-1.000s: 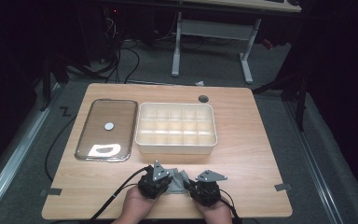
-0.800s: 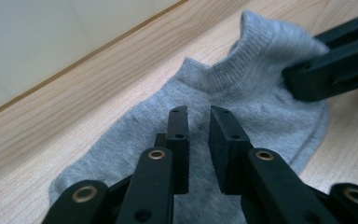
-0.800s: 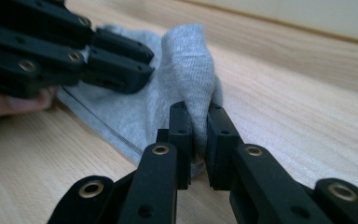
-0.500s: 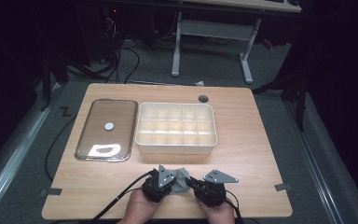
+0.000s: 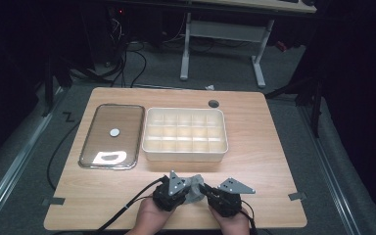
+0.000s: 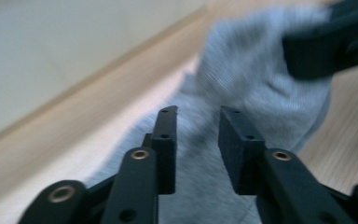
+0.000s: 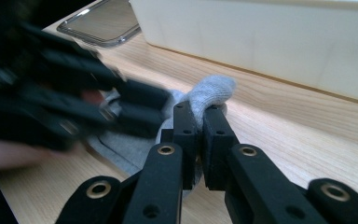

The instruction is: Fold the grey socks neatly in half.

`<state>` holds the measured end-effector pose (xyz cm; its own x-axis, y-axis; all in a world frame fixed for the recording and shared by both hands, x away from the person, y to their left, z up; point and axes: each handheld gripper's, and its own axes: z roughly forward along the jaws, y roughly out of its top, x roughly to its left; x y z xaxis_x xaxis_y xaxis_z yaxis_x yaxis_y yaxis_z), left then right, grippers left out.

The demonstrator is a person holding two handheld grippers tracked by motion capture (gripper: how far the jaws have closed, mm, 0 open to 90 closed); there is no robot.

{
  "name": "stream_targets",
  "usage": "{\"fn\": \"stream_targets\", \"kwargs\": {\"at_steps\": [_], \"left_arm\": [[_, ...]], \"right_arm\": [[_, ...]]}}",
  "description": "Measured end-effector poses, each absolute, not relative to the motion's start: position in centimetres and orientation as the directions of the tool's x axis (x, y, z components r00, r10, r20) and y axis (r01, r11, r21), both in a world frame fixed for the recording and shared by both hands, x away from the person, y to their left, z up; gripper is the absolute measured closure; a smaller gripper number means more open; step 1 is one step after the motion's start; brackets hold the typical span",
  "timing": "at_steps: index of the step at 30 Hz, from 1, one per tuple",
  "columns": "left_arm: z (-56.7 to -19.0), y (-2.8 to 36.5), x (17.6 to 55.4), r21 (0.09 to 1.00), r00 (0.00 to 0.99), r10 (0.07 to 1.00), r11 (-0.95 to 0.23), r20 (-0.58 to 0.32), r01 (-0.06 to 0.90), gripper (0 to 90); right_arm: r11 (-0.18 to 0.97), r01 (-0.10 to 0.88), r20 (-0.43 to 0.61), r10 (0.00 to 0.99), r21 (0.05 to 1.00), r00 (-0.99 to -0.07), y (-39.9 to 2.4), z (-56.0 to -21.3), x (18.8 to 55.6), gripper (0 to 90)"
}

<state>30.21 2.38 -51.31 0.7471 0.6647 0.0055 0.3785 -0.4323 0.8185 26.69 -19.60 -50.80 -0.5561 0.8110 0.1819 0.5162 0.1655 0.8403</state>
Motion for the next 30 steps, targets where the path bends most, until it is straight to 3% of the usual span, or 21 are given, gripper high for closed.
{"fn": "stream_targets", "kwargs": {"at_steps": [4,6,10,18,21,27,30], "left_arm": [[-50.8,4.6,30.6,0.831,0.722,0.691,-0.385,-0.028,0.401,57.9],[-51.0,6.7,30.8,0.813,0.713,0.694,-0.356,-0.101,0.461,54.7],[-52.0,8.2,30.3,0.79,0.706,0.691,-0.342,-0.156,0.51,48.6],[-53.0,8.6,30.7,0.752,0.712,0.66,-0.338,-0.24,0.566,48.2],[-53.3,8.3,31.1,0.748,0.718,0.646,-0.336,-0.259,0.572,52.7],[-53.4,8.2,31.4,0.763,0.714,0.657,-0.325,-0.243,0.559,76.8],[-53.4,8.2,31.4,0.769,0.717,0.657,-0.327,-0.233,0.549,80.9]], "right_arm": [[0.165,0.517,0.18,0.814,0.84,-0.552,-19.8,-50.9,26.7,86.7],[0.167,0.518,0.178,0.816,0.839,-0.551,-19.8,-50.9,26.6,86.6],[0.17,0.519,0.173,0.819,0.838,-0.547,-19.9,-51.0,26.6,86.5],[0.174,0.512,0.153,0.832,0.841,-0.534,-20.2,-50.5,26.2,86.2],[0.184,0.504,0.137,0.834,0.844,-0.534,-20.1,-50.2,26.2,86.1],[0.234,0.496,0.08,0.843,0.836,-0.532,-19.6,-49.8,26.6,86.0],[0.247,0.499,0.067,0.845,0.831,-0.53,-19.2,-49.7,26.7,86.1]]}}
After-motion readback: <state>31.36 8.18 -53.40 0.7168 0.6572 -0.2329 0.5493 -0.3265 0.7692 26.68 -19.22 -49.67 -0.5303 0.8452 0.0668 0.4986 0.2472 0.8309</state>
